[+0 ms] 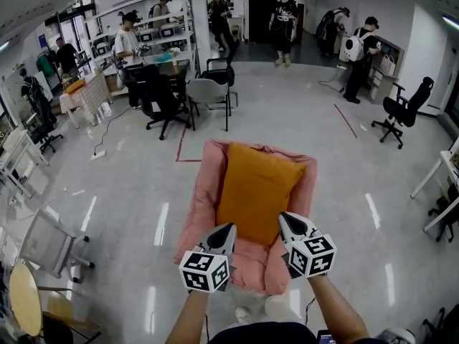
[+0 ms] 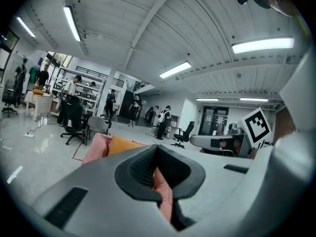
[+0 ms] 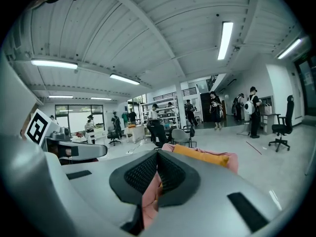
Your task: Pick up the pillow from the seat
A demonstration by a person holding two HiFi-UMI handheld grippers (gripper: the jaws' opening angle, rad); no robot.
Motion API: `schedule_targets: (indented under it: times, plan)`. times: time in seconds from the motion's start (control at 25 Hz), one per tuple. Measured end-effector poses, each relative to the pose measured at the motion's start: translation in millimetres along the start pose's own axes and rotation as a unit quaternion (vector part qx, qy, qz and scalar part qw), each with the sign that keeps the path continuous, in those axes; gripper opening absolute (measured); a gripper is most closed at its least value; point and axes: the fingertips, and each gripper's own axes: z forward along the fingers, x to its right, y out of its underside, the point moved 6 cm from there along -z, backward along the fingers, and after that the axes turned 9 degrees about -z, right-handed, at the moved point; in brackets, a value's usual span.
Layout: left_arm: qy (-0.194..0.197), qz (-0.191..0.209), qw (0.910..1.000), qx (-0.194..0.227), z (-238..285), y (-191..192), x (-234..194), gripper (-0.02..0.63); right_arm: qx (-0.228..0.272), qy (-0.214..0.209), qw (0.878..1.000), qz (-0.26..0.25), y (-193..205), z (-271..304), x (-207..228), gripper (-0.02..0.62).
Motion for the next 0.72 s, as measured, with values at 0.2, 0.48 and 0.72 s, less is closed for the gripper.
schedule_targets:
  times: [0.2,0.48,0.72]
  plan:
    - [0.001,-0.007,0.9999,-0.007,17.2,6.7,-3.8,0.000,-0.007,0.008,1.000,0.013,11.6,4.6,15.6,0.017]
    - [0.002,-0.013,0.9997,-0.019,38.0,12.9,-0.9,0.000,-0.018,0.017,0.999,0.021,19.1,7.8,37.5,0.017]
    - [-0.003,-0.012,0.9995,-0.029,63.8,16.6,1.4,0.000,-0.022,0.018,0.999,0.031,25.4,15.5,62.2,0.017]
